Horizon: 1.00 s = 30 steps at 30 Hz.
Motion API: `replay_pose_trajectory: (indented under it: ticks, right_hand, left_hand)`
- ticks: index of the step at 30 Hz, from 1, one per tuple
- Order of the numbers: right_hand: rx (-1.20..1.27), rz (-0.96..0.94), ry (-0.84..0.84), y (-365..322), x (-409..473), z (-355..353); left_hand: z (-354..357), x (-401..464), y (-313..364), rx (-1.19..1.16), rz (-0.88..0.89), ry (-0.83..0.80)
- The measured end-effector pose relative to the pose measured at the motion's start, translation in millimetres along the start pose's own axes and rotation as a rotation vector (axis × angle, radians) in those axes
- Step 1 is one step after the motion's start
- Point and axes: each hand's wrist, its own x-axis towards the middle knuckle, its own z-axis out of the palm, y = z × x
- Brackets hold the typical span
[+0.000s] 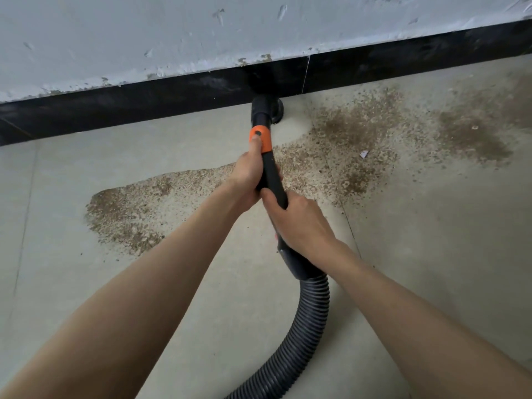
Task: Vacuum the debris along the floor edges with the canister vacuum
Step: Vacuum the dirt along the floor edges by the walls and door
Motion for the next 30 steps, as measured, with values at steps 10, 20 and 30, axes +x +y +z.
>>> replay_pose_trajectory:
  ticks: [10, 20, 30]
  right_hand:
    - [0.089, 0.059, 0.057, 25, 5, -28]
    - [0.054, 0.085, 0.027, 13, -49, -6]
    - [0.021, 0.160, 0.058, 0, -76, 1]
  left_hand:
    - [49, 4, 5, 0.056, -0.021, -0.080]
    - [19, -31, -23, 0.016, -0.028, -0.135]
    - [11, -54, -25, 0.065, -0.082, -0.171]
